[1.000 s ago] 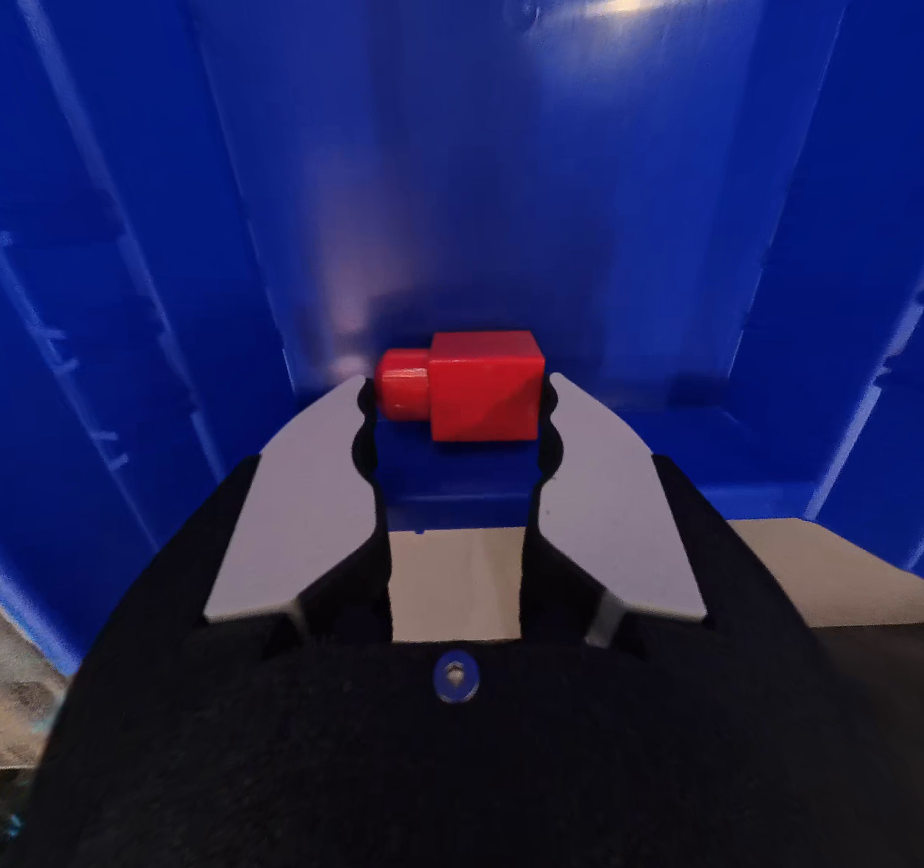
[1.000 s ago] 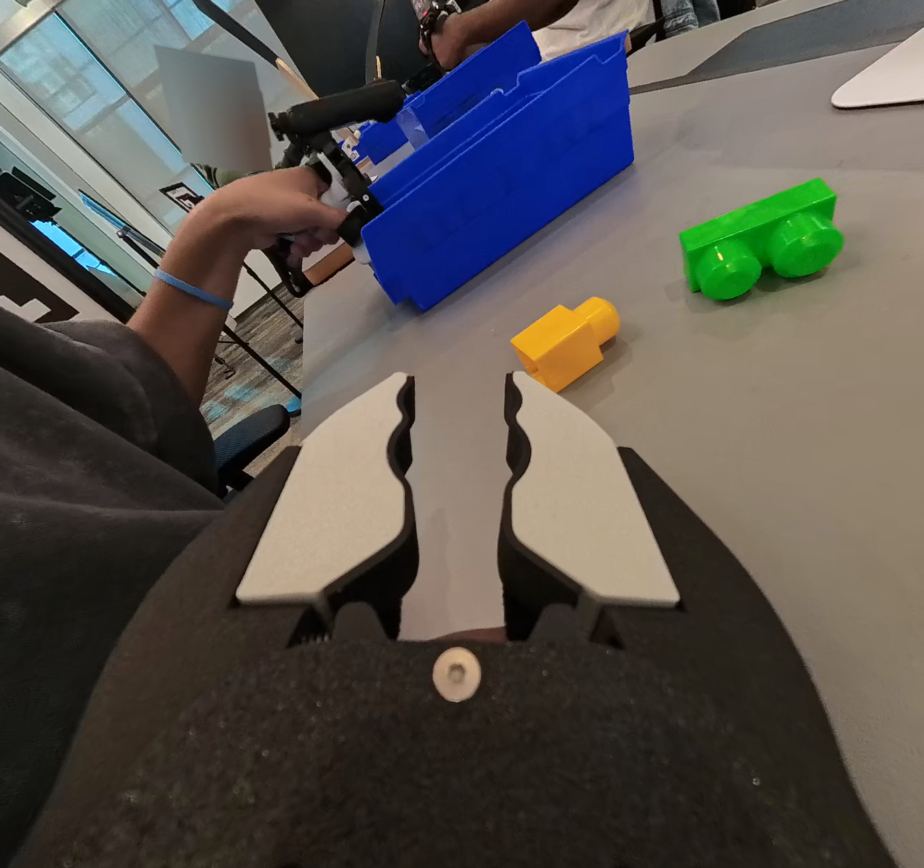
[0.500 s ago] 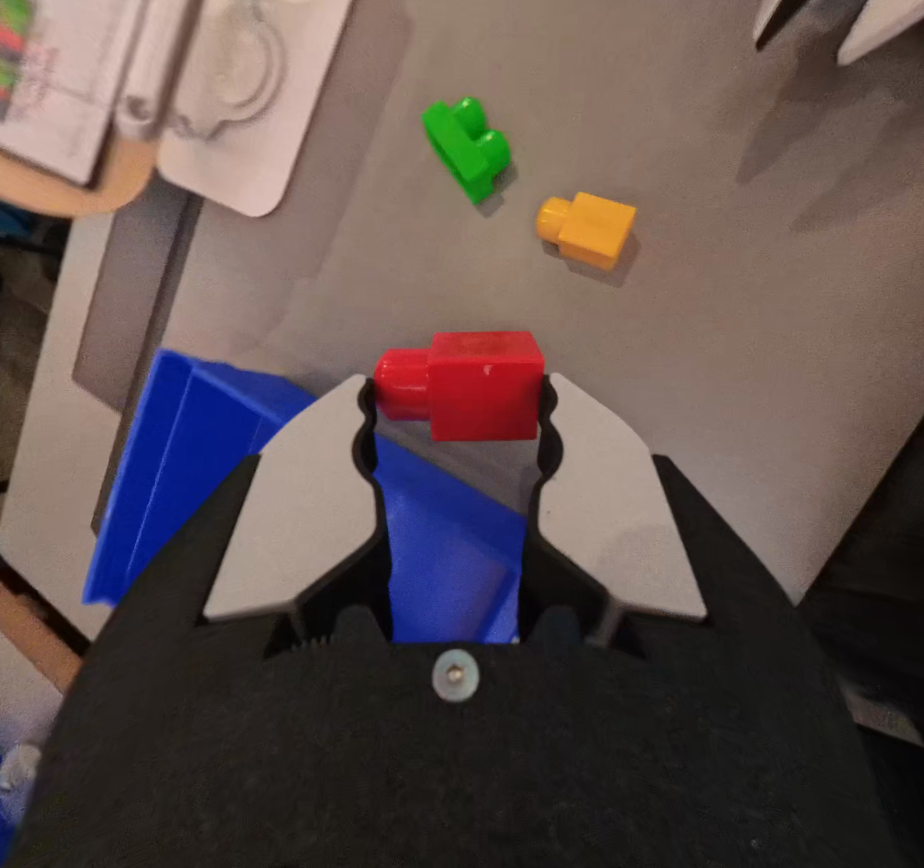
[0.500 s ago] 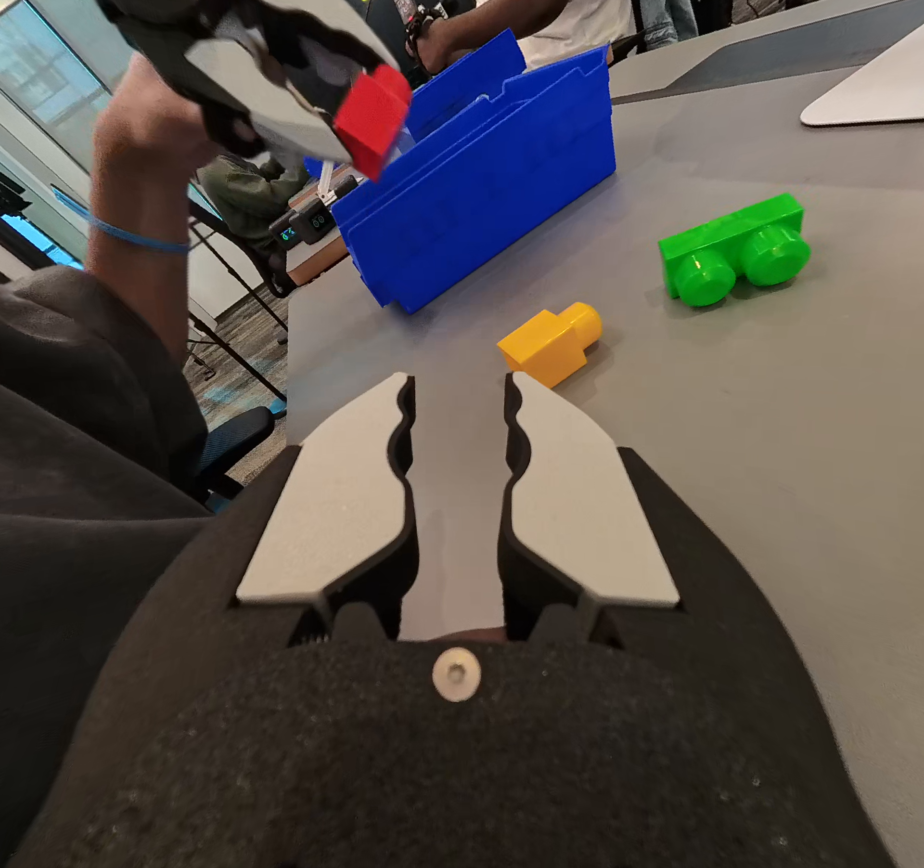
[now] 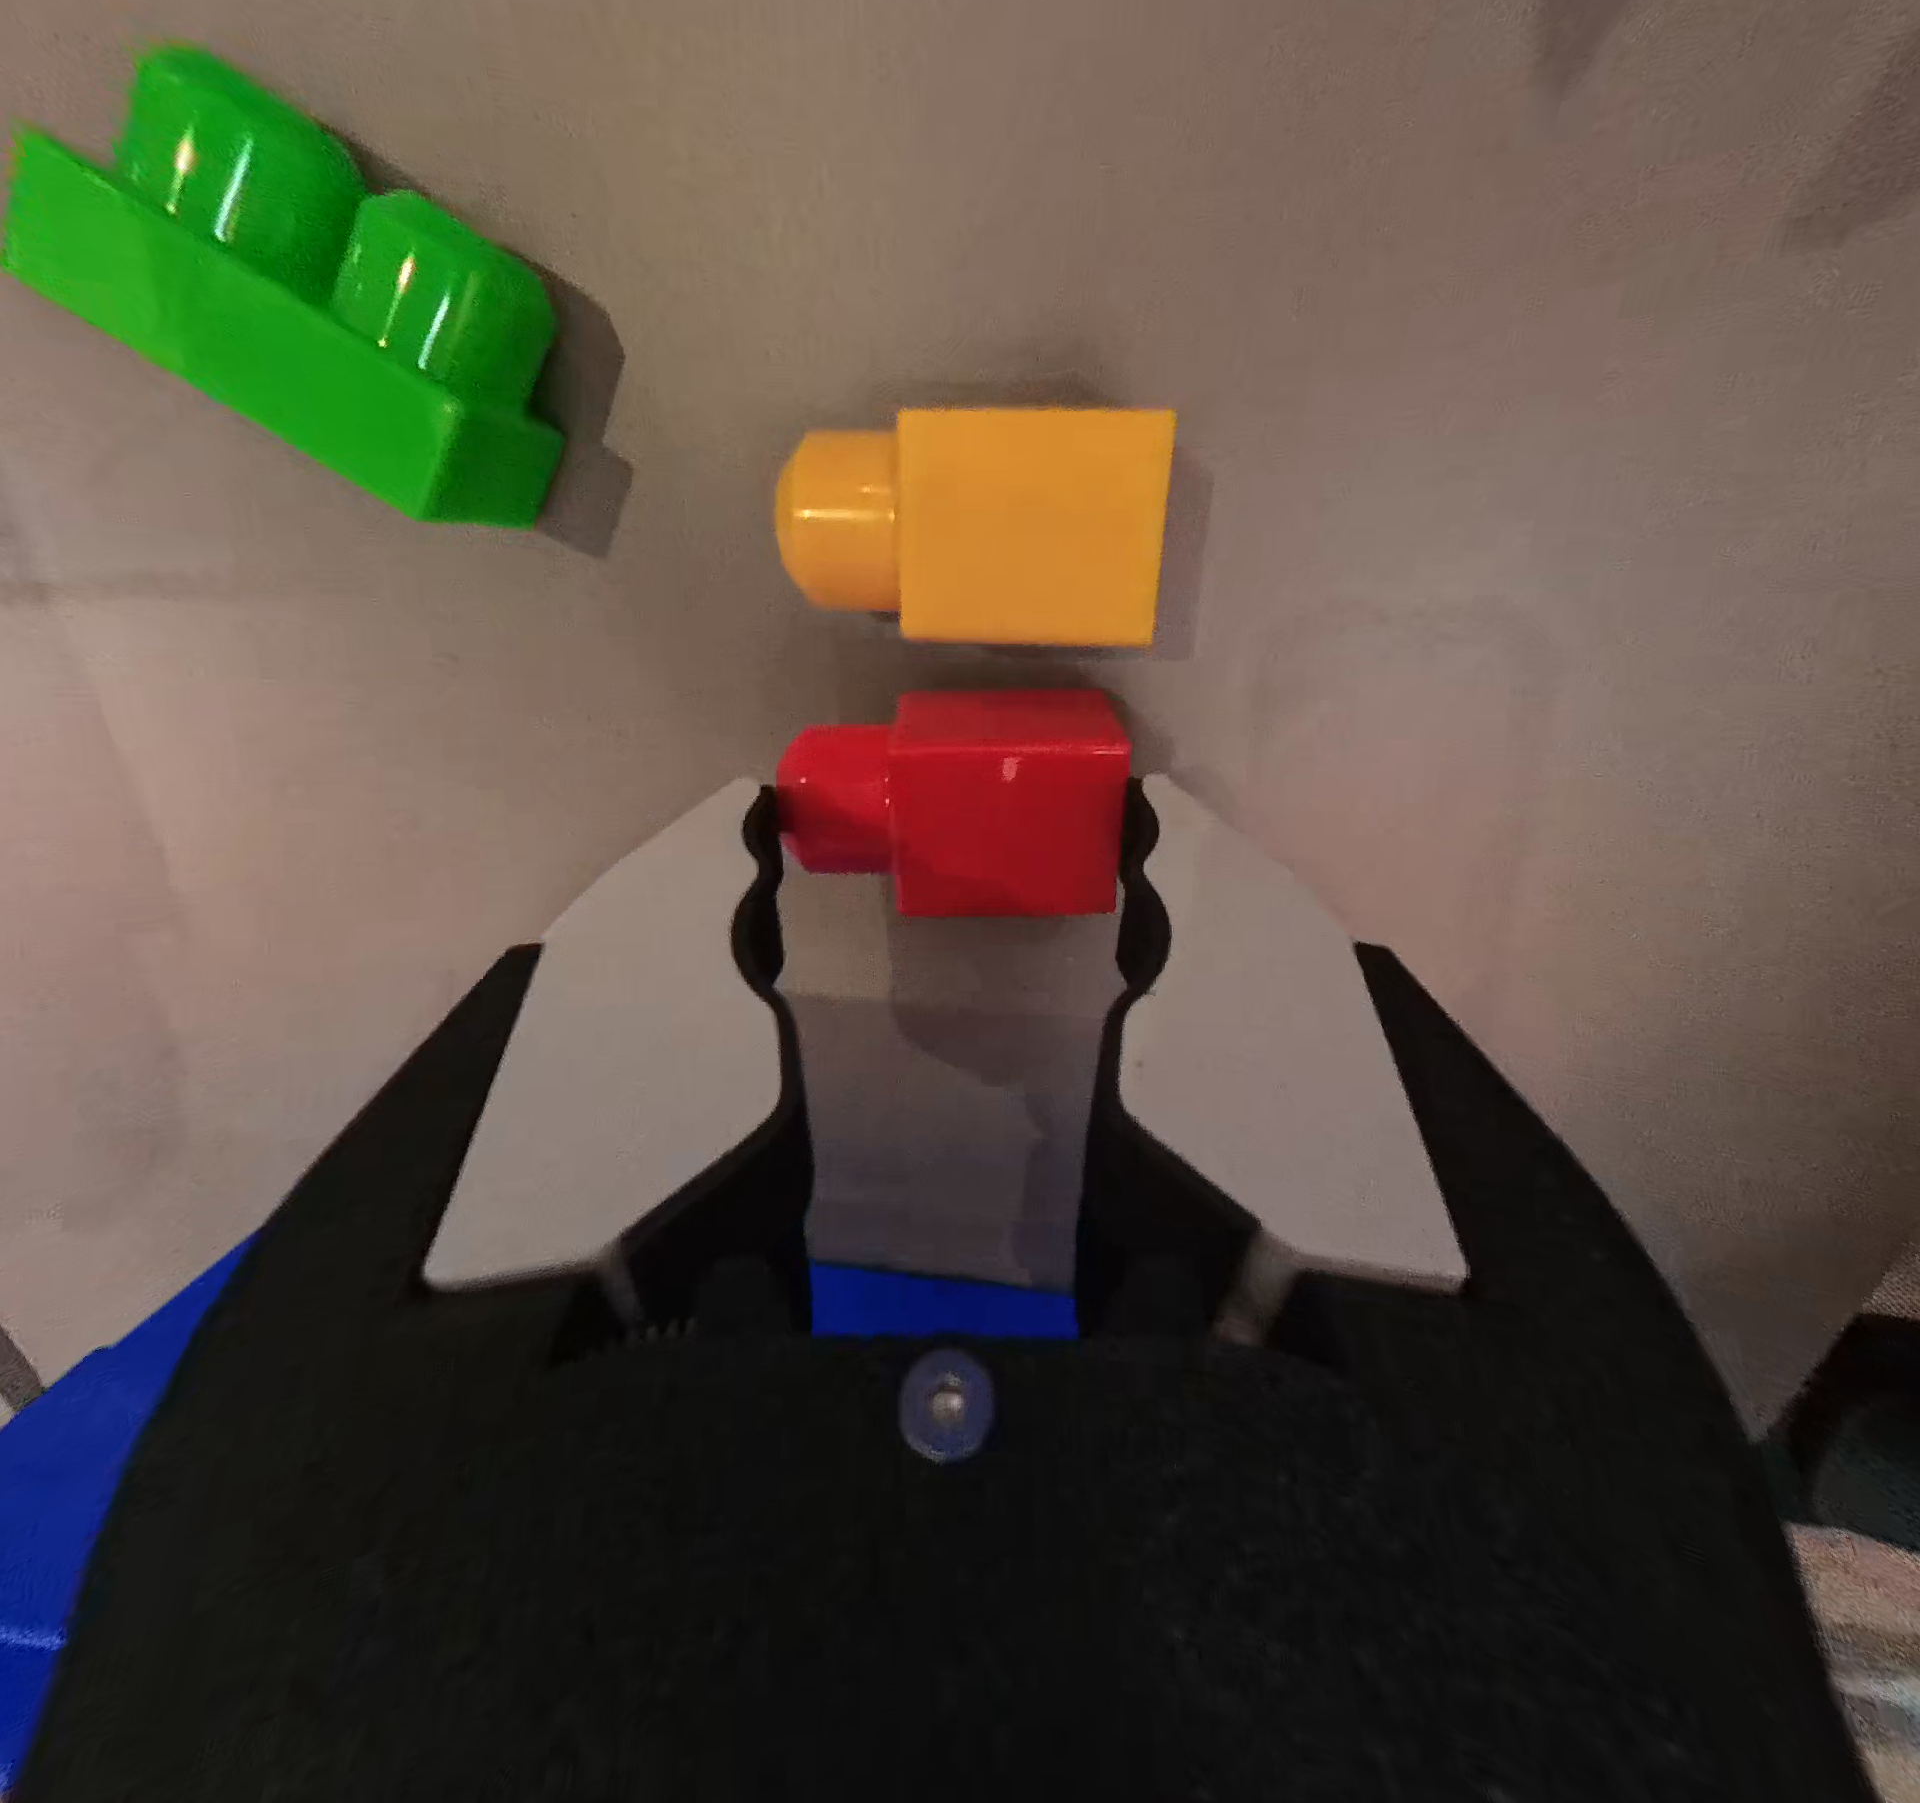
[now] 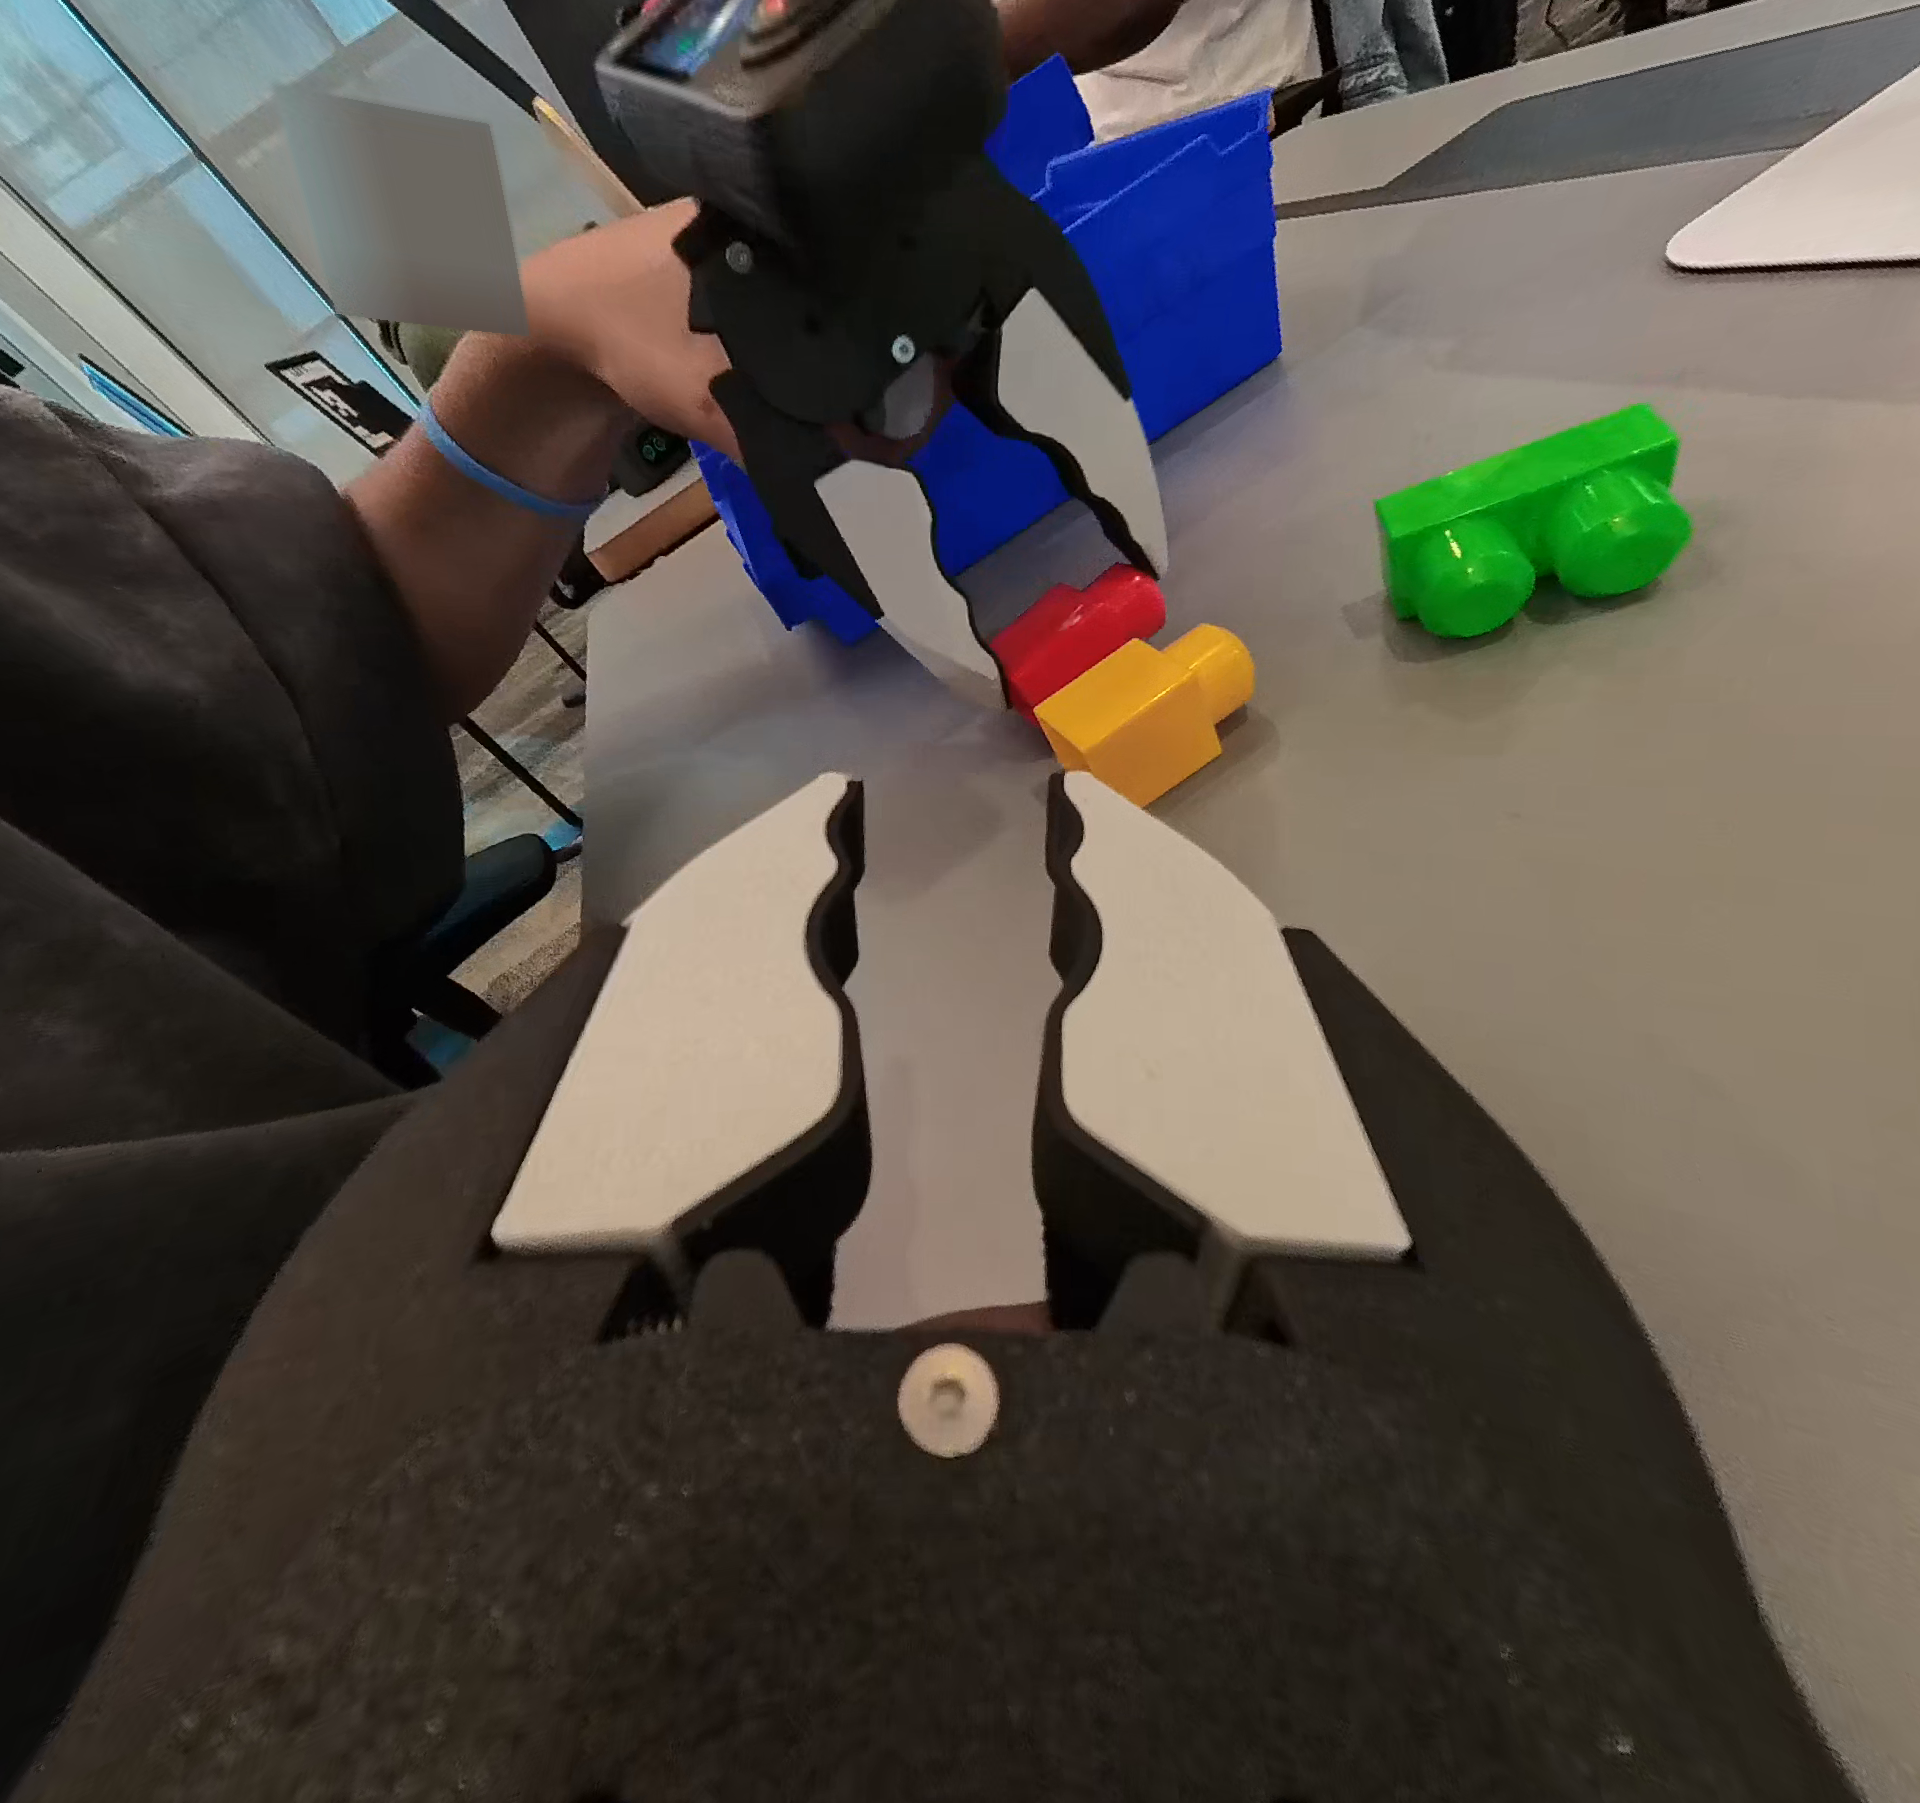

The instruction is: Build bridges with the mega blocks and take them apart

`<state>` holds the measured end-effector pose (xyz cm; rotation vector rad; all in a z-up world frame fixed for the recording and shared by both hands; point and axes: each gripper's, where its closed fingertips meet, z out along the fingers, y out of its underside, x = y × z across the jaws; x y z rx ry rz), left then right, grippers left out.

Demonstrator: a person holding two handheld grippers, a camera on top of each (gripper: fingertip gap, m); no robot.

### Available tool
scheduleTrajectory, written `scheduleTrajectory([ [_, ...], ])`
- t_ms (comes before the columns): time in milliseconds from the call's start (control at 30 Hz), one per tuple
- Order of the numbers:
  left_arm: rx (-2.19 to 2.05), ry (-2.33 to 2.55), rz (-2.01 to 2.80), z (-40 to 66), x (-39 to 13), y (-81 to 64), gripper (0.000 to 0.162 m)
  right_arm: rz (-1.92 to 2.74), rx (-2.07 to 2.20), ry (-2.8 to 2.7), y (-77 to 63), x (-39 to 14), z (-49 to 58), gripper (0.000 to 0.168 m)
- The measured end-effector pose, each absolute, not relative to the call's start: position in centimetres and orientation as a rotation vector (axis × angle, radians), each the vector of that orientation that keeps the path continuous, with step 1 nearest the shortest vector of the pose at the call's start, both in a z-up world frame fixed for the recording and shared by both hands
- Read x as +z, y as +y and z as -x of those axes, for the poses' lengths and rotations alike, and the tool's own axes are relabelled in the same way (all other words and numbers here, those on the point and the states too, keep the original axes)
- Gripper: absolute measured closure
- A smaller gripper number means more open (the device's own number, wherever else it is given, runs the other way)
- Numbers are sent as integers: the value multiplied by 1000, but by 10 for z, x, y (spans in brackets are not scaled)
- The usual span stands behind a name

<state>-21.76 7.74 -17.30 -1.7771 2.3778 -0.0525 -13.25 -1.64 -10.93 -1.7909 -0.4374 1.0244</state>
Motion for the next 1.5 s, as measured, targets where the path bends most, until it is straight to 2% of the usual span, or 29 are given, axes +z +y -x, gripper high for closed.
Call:
scheduleTrajectory([
  [433, -73, 2413, 1739, 205, -176, 74, 99, 1798, 1027, -441, -17, -110, 133, 135],
  [500, -81, 2393, 1728, 203, -175, 76, 78, 1799, 1032, -439, -17, -110, 133, 135],
  [633, -128, 2302, 1705, 206, -156, 72, 69, 1797, 1047, -429, -16, -110, 133, 135],
  [700, -160, 2171, 1749, 213, -141, 69, 72, 1799, 1049, -429, -16, -110, 133, 135],
  [767, -251, 1923, 1842, 213, -128, 67, 70, 1803, 1046, -433, -17, -111, 133, 135],
  [833, -387, 1549, 1940, 207, -120, 68, 51, 1807, 1046, -439, -17, -111, 134, 135],
  [867, -453, 1358, 1992, 206, -119, 66, 51, 1808, 1047, -440, -17, -112, 134, 135],
  [900, -524, 1168, 2024, 206, -119, 63, 44, 1808, 1050, -440, -17, -112, 134, 135],
  [1000, -698, 754, 2012, 207, -123, 50, 45, 1803, 1070, -431, -17, -111, 133, 135],
  [1067, -637, 622, 2035, 214, -135, 45, 46, 1799, 1085, -422, -17, -110, 131, 135],
  [1167, -412, 597, 2054, 216, -146, 44, 46, 1796, 1084, -413, -17, -110, 126, 135],
  [1267, -217, 603, 2125, 209, -162, 49, 55, 1775, 1128, -380, -16, -106, 124, 135],
  [1400, -162, 615, 2120, 195, -165, 55, 64, 1750, 1175, -345, -17, -102, 121, 137],
  [1500, -182, 628, 2122, 186, -166, 60, 60, 1740, 1183, -335, -17, -101, 119, 138],
])
